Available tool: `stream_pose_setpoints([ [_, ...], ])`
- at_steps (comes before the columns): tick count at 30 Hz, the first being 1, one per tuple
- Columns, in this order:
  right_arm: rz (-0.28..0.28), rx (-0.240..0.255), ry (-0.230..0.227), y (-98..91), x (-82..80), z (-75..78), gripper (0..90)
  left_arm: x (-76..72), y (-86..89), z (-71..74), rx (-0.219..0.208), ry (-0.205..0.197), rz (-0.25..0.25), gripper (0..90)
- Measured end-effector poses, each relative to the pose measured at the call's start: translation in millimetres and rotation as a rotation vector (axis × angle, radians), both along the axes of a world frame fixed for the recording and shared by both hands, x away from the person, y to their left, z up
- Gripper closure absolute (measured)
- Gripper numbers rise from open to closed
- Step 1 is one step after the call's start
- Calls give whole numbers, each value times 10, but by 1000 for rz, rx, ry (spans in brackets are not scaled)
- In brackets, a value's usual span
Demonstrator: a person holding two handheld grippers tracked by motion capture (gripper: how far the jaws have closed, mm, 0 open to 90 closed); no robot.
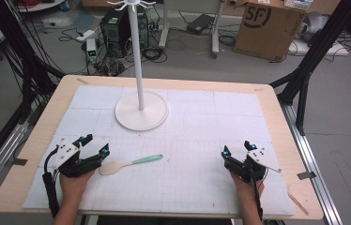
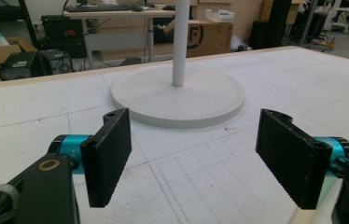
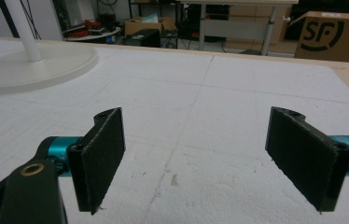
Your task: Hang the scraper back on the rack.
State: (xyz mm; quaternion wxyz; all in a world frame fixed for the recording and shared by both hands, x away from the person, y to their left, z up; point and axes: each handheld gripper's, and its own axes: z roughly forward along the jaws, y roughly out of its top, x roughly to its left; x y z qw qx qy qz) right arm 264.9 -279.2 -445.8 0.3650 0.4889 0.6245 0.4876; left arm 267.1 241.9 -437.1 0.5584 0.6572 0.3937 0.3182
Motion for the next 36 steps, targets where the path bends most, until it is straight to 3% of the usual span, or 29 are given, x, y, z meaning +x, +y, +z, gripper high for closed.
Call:
stream_pose_setpoints([
  [10,2,-2,0,1,-2,0,189,17,-5,17,-6,-17,-103,276],
  [17,3,-2,2,1,-1,0,189,20,-35,22,36,-13,-184,294],
  [24,3,-4,2,1,-1,0,189,37,-53,18,16,5,-281,301],
  [31,4,-3,1,2,-1,0,189,51,-55,21,-20,24,-445,285],
  [36,3,-5,0,3,-2,-1,189,60,-59,21,-21,36,-483,293],
])
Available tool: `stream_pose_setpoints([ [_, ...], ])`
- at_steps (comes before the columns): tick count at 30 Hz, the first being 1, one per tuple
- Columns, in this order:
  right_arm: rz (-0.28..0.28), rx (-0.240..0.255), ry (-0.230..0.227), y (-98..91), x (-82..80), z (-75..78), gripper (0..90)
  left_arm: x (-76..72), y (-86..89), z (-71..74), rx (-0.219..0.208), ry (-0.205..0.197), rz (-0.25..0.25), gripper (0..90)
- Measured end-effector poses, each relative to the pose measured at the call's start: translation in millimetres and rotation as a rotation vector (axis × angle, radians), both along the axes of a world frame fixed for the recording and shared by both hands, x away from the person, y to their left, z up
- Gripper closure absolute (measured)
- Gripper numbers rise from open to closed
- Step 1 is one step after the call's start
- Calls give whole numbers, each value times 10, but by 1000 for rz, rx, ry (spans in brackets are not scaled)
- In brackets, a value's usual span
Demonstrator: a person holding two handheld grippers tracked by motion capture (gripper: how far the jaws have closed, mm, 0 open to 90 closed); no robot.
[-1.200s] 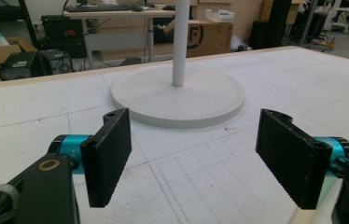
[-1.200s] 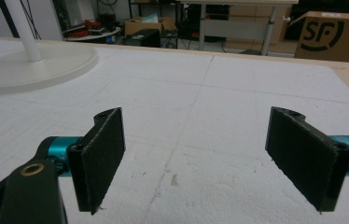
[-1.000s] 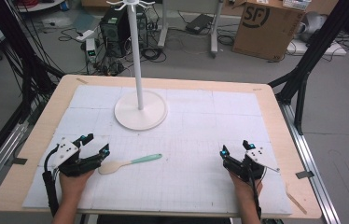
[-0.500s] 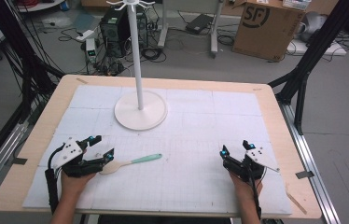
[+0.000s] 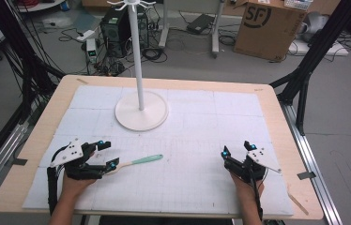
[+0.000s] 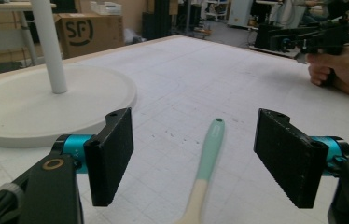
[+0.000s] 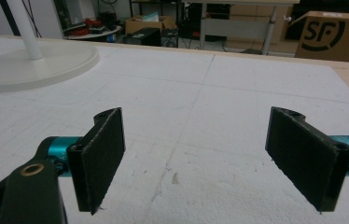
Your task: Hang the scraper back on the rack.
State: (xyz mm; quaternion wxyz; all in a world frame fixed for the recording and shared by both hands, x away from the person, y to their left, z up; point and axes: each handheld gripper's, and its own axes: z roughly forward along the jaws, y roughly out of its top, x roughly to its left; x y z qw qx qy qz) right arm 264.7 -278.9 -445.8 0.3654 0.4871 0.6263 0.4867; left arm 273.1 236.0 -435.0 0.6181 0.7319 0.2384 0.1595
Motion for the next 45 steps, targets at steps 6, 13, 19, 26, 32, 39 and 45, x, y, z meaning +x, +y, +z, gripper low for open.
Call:
stream_pose_setpoints([
  [6,-2,2,3,0,1,0,190,6,-63,-4,77,14,-12,295],
  [13,-1,5,4,1,2,1,190,42,-148,-6,159,73,-6,307],
  [19,0,3,2,-2,4,0,190,52,-211,-8,221,98,22,319],
  [26,0,3,2,-3,5,0,189,50,-275,15,300,137,1,330],
  [32,1,2,2,-4,6,0,189,46,-330,33,351,154,-53,344],
  [39,0,3,3,-3,5,0,190,34,-387,50,403,160,-98,355],
  [45,0,1,2,-2,6,0,190,49,-404,82,444,160,-102,370],
])
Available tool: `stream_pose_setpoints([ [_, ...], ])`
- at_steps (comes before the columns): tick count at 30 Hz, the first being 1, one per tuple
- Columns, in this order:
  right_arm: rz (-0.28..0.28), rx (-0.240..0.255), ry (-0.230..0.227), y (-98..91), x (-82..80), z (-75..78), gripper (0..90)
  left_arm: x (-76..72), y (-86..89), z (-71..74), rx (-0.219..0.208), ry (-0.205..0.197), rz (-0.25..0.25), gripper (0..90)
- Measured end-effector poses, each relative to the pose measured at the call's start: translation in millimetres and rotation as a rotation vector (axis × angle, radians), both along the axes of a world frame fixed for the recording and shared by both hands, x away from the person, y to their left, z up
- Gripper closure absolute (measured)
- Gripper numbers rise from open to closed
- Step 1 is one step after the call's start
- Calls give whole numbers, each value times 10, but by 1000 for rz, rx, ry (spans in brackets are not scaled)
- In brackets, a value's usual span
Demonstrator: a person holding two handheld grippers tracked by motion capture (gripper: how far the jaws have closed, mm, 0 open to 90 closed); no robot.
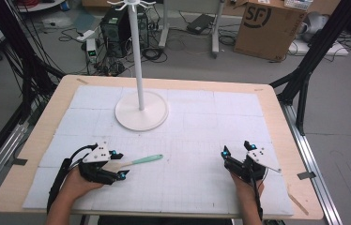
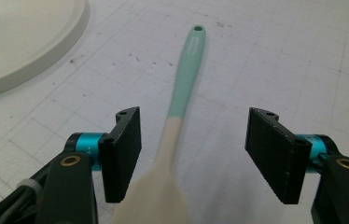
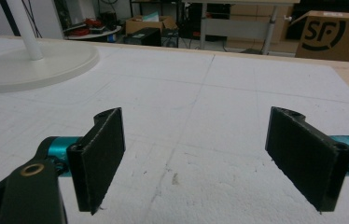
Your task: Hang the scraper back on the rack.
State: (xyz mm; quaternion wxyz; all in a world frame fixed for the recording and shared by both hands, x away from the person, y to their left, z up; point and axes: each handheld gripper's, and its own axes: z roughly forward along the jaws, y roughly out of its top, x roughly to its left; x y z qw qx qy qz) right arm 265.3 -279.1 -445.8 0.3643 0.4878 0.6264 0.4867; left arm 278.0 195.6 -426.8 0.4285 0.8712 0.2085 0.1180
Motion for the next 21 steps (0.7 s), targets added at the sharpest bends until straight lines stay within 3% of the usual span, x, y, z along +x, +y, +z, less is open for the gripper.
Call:
stream_pose_setpoints([
  [8,-2,2,2,3,-1,-1,189,-14,-42,61,55,14,-27,371],
  [10,-1,2,1,3,-1,0,190,-17,-57,66,94,8,-32,379],
  [19,1,1,2,-2,0,0,190,-36,-57,121,138,66,-56,383],
  [21,0,1,1,1,1,-1,190,-48,-71,138,184,81,-65,388],
])
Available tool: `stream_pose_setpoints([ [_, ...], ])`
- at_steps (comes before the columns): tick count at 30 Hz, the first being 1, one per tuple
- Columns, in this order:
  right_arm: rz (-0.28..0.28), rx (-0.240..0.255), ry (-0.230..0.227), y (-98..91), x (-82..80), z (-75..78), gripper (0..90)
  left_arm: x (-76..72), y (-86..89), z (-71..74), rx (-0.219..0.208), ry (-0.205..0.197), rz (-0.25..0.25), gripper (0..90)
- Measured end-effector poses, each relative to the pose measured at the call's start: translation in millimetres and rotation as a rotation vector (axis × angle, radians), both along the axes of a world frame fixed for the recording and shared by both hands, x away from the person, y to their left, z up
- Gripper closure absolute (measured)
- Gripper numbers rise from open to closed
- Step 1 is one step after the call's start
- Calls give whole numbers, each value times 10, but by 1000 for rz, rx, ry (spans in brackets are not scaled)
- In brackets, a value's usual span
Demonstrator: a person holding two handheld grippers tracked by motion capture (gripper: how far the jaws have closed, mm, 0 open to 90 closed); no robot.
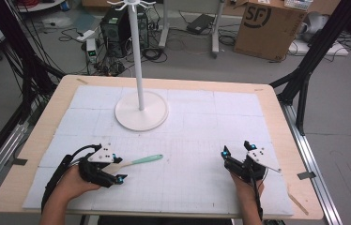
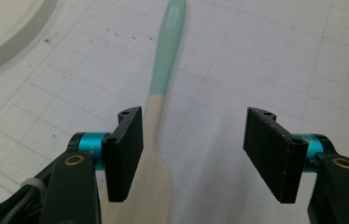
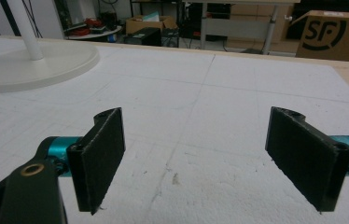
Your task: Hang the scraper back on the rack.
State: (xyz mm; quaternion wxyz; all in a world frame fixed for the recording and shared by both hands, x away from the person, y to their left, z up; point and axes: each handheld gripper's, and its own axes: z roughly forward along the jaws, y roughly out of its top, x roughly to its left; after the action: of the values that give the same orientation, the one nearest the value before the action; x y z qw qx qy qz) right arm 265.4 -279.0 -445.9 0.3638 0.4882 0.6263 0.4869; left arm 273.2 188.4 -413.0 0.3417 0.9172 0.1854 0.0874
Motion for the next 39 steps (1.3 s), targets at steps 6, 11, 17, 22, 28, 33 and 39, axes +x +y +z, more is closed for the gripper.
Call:
stream_pose_setpoints([
  [6,0,0,0,0,0,0,189,-53,-80,8,81,46,-47,384],
  [11,1,4,0,0,1,0,190,-70,-101,25,122,60,-55,388],
  [17,2,-1,-1,-2,2,0,190,-69,-97,59,131,72,-36,379],
  [22,2,-2,-1,1,4,-1,190,-73,-130,105,152,77,-47,381],
  [28,3,0,0,-1,3,1,190,-46,-197,98,218,98,-40,379],
  [33,2,0,-1,1,3,-1,189,-48,-264,102,269,121,-56,379],
  [39,2,-4,-6,-2,7,-1,189,-18,-318,129,327,134,-55,380],
])
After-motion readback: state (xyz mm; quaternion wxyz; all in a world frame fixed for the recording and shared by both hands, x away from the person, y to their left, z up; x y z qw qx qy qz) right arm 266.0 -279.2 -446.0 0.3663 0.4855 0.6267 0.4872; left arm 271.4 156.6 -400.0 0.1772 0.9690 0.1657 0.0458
